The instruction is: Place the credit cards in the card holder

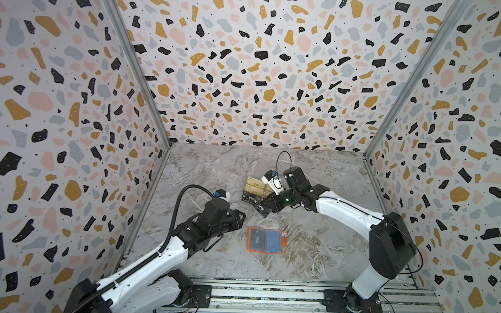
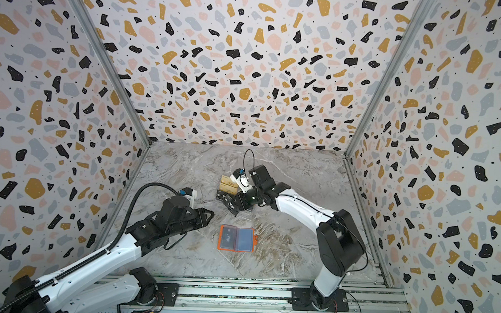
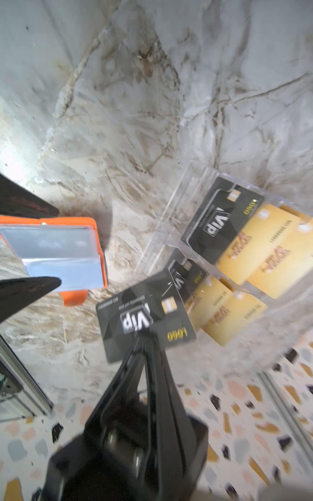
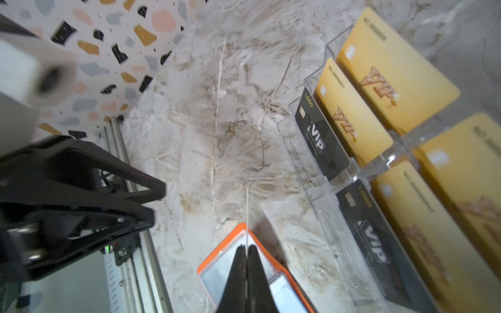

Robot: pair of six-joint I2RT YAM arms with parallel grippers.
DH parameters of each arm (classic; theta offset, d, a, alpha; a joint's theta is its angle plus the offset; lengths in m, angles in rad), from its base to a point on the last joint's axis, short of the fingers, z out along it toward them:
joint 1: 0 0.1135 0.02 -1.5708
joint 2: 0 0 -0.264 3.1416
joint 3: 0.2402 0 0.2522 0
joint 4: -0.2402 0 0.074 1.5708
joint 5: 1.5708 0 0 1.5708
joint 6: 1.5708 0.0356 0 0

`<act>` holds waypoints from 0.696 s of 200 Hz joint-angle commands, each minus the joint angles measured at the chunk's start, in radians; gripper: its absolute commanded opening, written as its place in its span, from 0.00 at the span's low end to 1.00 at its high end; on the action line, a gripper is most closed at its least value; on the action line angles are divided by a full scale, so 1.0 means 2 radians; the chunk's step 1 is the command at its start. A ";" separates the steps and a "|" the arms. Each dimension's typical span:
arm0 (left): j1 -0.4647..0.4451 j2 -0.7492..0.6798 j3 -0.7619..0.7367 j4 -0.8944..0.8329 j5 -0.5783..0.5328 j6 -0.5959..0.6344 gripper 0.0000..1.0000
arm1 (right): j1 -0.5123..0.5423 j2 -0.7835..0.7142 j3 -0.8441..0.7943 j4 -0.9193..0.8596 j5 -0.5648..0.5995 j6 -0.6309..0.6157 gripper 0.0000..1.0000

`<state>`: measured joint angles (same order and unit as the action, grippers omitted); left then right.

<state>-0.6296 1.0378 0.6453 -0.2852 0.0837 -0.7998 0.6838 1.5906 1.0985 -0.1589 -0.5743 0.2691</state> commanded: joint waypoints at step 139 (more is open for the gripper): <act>-0.108 0.218 0.063 0.036 -0.005 0.062 0.18 | -0.020 -0.105 -0.293 0.288 -0.045 0.280 0.00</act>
<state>-0.8452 1.4612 0.7994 -0.2470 0.0875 -0.6910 0.6437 1.3678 0.5186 0.3370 -0.6445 0.7868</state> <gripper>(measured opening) 0.182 0.047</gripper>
